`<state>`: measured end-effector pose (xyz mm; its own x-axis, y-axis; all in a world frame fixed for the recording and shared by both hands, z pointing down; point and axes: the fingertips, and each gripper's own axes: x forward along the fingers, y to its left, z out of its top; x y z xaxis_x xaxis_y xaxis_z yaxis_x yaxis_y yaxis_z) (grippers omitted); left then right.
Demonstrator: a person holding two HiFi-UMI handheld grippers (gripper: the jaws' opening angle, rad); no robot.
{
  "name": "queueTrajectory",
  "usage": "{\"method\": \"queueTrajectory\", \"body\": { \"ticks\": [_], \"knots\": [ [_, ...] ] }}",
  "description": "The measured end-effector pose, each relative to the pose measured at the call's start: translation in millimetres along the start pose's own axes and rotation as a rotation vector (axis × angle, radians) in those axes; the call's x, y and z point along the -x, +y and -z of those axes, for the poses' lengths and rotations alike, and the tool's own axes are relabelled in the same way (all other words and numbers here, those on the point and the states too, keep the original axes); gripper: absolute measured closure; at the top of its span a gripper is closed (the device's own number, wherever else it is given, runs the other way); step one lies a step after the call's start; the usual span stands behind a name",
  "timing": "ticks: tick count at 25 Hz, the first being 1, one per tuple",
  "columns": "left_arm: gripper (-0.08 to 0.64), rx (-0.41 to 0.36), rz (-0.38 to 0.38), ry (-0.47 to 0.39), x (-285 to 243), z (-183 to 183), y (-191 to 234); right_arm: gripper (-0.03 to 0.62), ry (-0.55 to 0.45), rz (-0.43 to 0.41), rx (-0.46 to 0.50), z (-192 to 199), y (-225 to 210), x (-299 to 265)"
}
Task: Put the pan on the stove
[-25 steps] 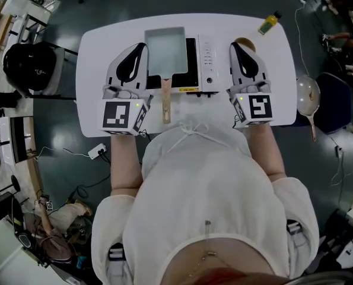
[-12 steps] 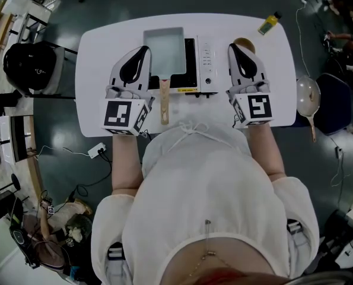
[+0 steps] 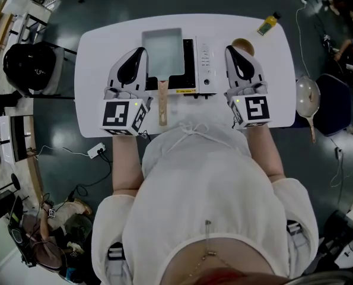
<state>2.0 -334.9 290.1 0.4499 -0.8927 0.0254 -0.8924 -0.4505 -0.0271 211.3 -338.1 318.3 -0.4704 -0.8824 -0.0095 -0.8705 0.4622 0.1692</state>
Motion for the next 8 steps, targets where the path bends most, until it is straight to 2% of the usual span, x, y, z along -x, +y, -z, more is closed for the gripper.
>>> {"method": "queueTrajectory", "body": {
  "ticks": [8],
  "knots": [
    [0.538,0.014,-0.021,0.011,-0.1,1.8,2.3,0.591,-0.004,-0.004,0.018,-0.8,0.4,-1.2]
  ]
}}
